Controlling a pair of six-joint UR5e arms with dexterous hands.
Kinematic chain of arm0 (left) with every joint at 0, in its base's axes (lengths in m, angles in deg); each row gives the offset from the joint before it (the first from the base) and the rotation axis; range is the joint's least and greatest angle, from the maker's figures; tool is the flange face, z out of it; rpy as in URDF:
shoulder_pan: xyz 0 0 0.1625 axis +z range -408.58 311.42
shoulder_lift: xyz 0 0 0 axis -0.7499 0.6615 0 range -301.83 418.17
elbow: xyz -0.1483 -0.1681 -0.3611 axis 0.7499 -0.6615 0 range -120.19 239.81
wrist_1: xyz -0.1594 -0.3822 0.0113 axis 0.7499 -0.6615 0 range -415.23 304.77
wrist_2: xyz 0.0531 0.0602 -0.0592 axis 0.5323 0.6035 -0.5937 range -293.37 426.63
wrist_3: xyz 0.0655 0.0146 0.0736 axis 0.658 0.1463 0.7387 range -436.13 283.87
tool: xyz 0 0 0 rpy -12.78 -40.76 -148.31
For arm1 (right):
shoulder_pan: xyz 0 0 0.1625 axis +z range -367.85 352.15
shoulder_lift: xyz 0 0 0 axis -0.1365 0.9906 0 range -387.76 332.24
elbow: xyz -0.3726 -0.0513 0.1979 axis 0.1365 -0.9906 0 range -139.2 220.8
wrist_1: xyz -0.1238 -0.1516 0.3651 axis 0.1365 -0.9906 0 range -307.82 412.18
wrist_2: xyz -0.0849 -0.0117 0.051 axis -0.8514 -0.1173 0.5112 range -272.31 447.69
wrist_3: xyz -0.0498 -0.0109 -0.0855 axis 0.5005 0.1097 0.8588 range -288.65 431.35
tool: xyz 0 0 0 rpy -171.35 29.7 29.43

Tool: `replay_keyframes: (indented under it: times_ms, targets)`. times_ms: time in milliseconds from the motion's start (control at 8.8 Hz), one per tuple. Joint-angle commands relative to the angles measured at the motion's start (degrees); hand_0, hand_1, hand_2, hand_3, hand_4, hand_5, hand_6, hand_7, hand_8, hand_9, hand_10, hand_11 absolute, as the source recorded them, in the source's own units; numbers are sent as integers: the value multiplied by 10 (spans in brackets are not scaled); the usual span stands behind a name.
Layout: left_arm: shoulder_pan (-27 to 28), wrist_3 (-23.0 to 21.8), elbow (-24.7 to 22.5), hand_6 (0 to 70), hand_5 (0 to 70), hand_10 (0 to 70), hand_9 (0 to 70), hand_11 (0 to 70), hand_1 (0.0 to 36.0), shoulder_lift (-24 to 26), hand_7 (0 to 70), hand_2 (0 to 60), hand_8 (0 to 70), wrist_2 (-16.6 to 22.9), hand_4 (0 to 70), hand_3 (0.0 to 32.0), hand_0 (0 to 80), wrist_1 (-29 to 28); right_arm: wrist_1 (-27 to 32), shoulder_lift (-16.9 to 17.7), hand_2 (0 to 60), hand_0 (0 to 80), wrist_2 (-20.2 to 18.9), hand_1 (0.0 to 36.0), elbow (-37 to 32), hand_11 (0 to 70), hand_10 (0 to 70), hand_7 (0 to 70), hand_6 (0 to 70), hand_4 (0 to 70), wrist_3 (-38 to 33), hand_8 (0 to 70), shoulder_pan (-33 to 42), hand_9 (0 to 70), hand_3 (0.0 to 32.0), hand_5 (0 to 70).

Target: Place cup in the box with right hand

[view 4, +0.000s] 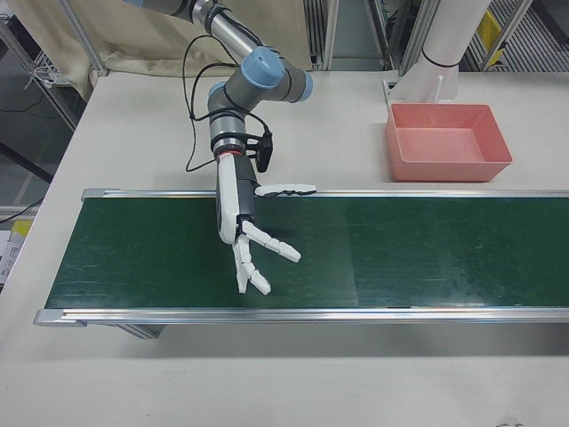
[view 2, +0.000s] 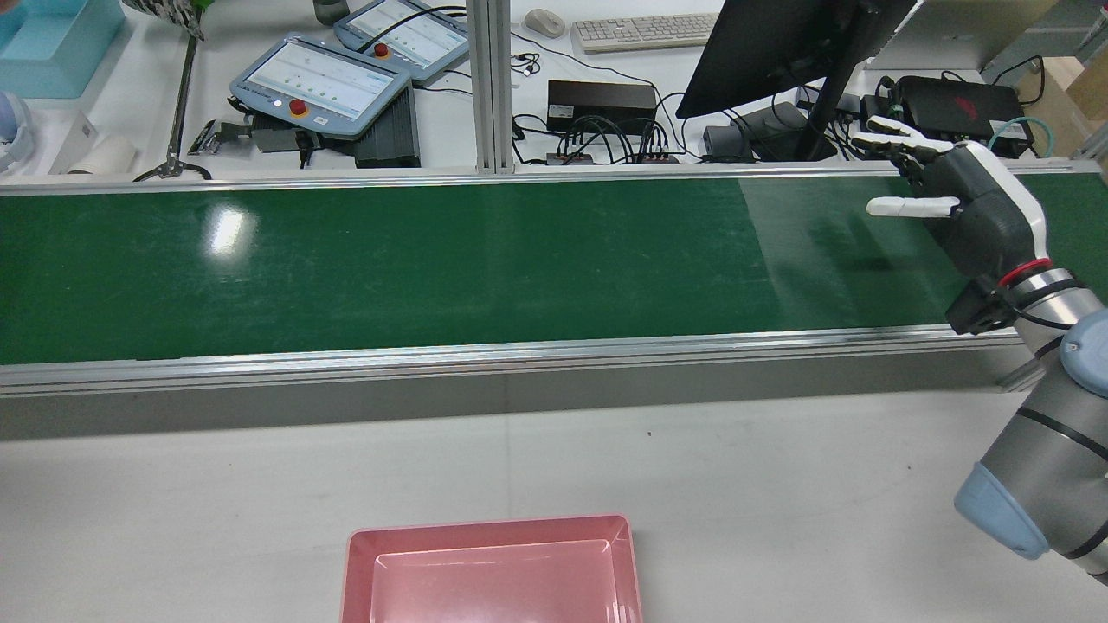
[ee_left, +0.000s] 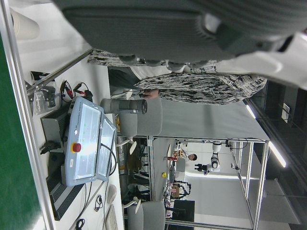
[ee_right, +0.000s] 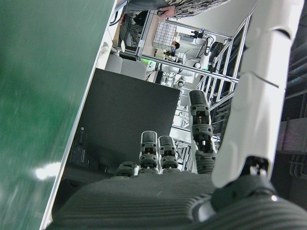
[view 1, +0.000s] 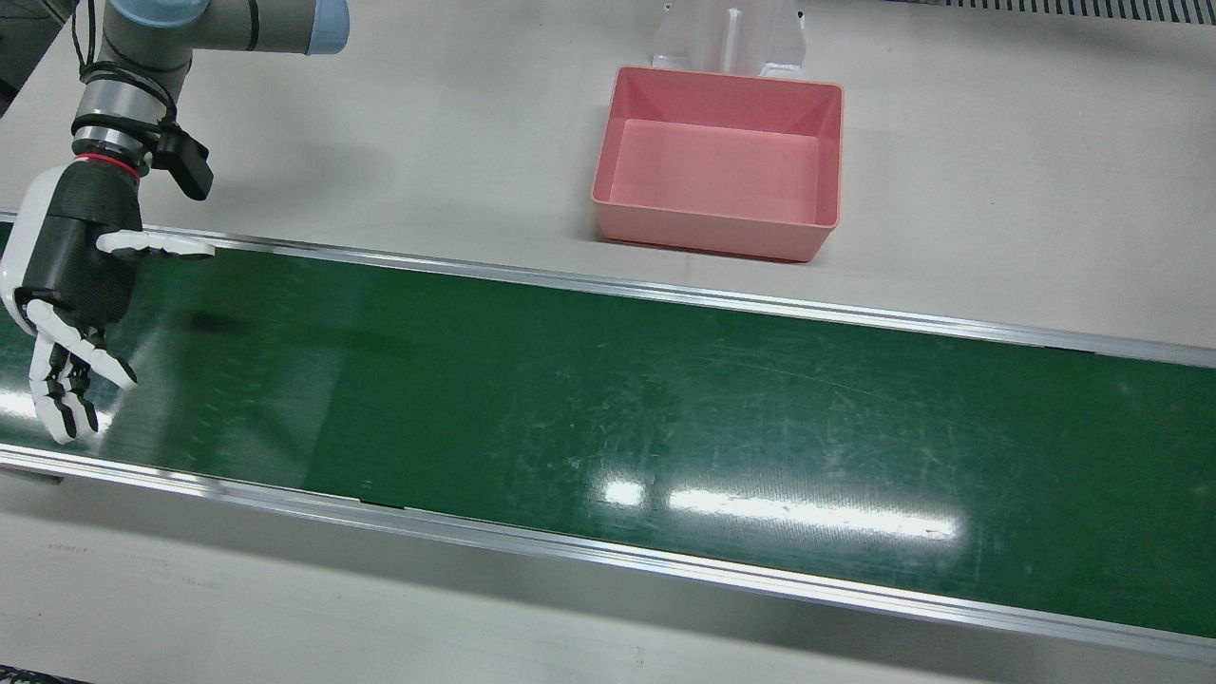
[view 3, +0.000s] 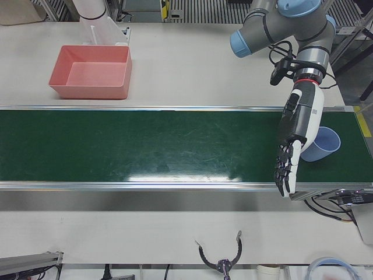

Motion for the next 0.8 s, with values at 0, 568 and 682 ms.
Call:
replay_keyframes:
  times_ms: [0,568,682]
  targets:
    - [0,0,0,0,0,0,0,0,0,1,0,0,0,0,0,0,0,0,15,-5,61,517,60,142,-19,65,33,175,54,154,1,102,-41,183,0,60]
    - [0,0,0,0,0,0,0,0,0,0,0,0,0,0,0,0,0,0,21,-5,94,499,57,139,-20,56,28,172,52,146,-2,98,-41,179,0,56]
    - [0,0,0,0,0,0,0,0,0,1,0,0,0,0,0,0,0,0,21,-6,0,512,57,112,-20,55,27,169,51,177,0,97,-42,177,0,55]
